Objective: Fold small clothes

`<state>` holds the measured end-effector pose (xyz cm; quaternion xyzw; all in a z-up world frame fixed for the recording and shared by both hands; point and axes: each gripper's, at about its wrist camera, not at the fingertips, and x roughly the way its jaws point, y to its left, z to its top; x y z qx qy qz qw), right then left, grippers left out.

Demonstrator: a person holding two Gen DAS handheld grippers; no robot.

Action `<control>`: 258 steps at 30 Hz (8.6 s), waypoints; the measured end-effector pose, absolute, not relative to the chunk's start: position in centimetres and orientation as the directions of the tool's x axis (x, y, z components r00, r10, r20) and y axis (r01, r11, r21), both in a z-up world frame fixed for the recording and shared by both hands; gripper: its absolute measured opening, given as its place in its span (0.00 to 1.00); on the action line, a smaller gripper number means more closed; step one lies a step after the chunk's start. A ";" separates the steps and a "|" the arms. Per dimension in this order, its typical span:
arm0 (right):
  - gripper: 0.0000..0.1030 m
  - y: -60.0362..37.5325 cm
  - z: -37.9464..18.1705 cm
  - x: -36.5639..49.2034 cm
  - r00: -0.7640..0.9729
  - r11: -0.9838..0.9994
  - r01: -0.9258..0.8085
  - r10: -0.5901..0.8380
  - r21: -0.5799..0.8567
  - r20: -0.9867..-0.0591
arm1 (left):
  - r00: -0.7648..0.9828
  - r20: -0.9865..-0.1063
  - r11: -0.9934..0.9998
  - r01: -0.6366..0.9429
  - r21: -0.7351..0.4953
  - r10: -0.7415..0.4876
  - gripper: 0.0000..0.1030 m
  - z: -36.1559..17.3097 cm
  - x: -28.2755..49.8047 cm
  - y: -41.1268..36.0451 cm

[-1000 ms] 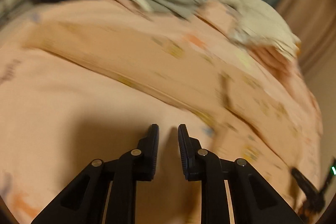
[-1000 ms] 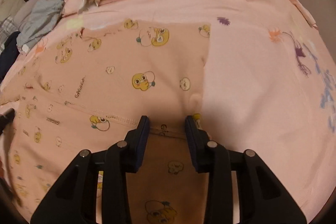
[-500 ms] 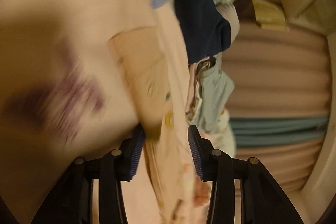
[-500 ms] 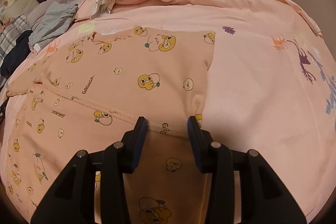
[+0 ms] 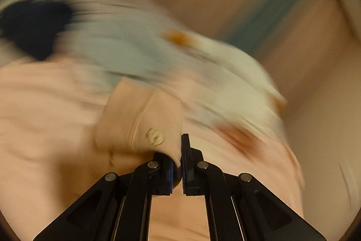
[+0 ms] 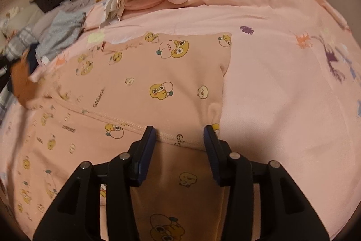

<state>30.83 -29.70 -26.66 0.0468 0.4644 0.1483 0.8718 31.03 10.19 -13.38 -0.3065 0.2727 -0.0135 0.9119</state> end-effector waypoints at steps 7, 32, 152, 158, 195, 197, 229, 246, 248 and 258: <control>0.45 -33.8 -26.9 31.0 0.464 0.844 -0.154 0.521 0.514 -0.716 | 0.578 -0.598 0.781 0.118 -0.613 -0.556 0.34 -13.2 33.6 -6.9; 0.35 -31.8 -28.8 36.3 0.431 0.619 0.217 0.634 0.755 -0.643 | 0.551 -0.827 0.965 -0.260 -0.048 0.107 0.62 -23.6 27.0 4.6; 0.32 -25.1 -24.8 35.5 0.192 0.984 -0.063 0.175 0.166 -0.966 | 0.503 -0.863 0.948 -0.292 -0.127 0.039 0.52 -23.2 24.3 5.6; 0.79 -31.8 -18.5 28.6 0.349 0.868 0.144 0.405 0.475 -0.845 | 0.667 -0.740 0.890 -0.288 -0.354 -0.079 0.63 -17.3 15.7 7.8; 0.92 -37.2 -27.0 11.9 0.209 0.563 0.171 0.781 0.809 -0.588 | 0.512 -0.611 0.630 -0.162 -0.759 -0.604 0.70 -25.1 5.4 8.0; 0.92 -37.1 -26.9 11.8 0.212 0.564 0.174 0.779 0.807 -0.590 | 0.494 -0.624 0.646 -0.153 -0.748 -0.605 0.70 -25.0 5.0 7.4; 0.06 -36.6 -26.4 11.9 0.383 0.499 0.054 0.790 0.865 -0.479 | 0.610 -0.468 0.474 -0.166 -0.865 -0.639 0.03 -26.2 5.7 7.3; 0.06 -35.9 -19.0 27.8 0.515 0.407 -0.009 0.785 0.913 -0.344 | 0.735 -0.314 0.408 -0.056 -0.911 -0.601 0.03 -16.5 25.4 10.5; 0.08 -36.1 -20.2 32.2 0.524 0.462 0.034 0.747 0.886 -0.409 | 0.752 -0.428 0.467 -0.181 -0.866 -0.501 0.03 -18.3 29.3 10.9; 0.60 -38.5 -28.3 40.3 0.461 0.586 0.298 0.603 0.754 -0.651 | 0.644 -0.690 0.635 -0.389 -0.667 -0.330 0.44 -21.7 33.0 12.9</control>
